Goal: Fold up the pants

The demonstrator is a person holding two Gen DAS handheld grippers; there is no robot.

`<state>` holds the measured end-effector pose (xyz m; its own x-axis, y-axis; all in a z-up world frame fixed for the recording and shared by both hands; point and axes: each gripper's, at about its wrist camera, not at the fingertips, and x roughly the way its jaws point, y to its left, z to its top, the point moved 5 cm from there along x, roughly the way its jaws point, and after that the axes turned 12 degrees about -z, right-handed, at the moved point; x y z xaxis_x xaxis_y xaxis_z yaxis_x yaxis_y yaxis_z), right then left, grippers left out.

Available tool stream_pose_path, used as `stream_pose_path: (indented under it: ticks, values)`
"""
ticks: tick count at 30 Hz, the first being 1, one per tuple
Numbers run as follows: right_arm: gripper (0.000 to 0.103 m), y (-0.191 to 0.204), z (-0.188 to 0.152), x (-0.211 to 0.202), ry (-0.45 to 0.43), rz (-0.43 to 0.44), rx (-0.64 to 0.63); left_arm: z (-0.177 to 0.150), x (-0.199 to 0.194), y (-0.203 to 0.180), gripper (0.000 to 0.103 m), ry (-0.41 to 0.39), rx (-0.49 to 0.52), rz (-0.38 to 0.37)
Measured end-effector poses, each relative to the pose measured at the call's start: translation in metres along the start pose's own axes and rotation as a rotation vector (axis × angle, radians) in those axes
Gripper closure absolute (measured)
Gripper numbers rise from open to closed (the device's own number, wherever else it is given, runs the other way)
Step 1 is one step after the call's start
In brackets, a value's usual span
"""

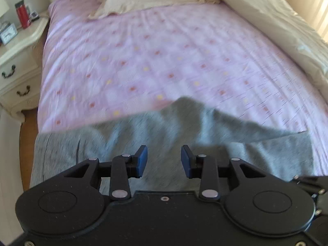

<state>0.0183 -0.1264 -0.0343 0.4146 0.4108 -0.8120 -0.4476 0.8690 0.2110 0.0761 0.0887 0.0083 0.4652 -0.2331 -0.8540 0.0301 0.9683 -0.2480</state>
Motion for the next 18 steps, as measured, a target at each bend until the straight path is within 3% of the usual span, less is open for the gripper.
stream_pose_path:
  ticks: [4,9,12,16,18]
  values:
    - [0.066,-0.005,0.008,-0.026,-0.047,0.034,0.035,-0.004,-0.008,0.008,0.059,0.003,0.004,-0.01]
    - [0.066,-0.036,0.025,-0.039,-0.114,0.044,0.194,0.007,-0.038,0.023,0.057,-0.073,0.006,-0.027]
    - [0.075,-0.034,0.022,-0.019,-0.048,0.007,0.208,0.015,-0.053,0.042,0.056,-0.111,-0.002,-0.004]
    - [0.076,-0.007,-0.004,0.017,0.107,-0.031,0.079,0.015,-0.07,0.079,0.056,-0.135,-0.022,0.054]
    - [0.076,0.0,-0.013,0.02,0.079,-0.065,0.036,0.011,-0.078,0.104,0.056,-0.137,-0.054,0.085]
